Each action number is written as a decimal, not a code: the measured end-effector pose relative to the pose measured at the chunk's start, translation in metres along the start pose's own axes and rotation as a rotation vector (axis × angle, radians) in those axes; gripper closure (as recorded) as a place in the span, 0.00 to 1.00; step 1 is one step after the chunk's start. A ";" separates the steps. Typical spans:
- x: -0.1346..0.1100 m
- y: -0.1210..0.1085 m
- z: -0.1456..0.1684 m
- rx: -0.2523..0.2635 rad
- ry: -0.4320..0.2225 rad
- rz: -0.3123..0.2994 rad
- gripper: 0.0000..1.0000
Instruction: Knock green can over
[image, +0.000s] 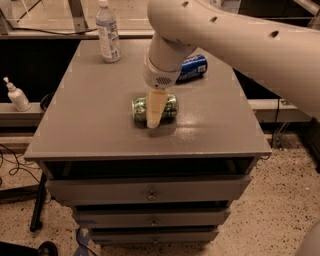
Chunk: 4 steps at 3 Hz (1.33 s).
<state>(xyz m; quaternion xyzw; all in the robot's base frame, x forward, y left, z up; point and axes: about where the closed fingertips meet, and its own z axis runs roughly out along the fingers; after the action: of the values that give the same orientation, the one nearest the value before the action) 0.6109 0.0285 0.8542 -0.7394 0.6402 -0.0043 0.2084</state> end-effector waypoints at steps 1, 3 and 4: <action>-0.010 -0.002 -0.011 0.017 -0.054 0.010 0.00; -0.012 -0.003 -0.025 0.038 -0.099 0.031 0.00; -0.005 -0.007 -0.043 0.059 -0.158 0.083 0.00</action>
Offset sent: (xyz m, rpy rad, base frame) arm -0.0052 0.0044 0.0331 0.1334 -0.0209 -0.0110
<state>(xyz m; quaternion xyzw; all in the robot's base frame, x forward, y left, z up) 0.6052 0.0208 0.8970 -0.7038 0.6515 0.0437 0.2798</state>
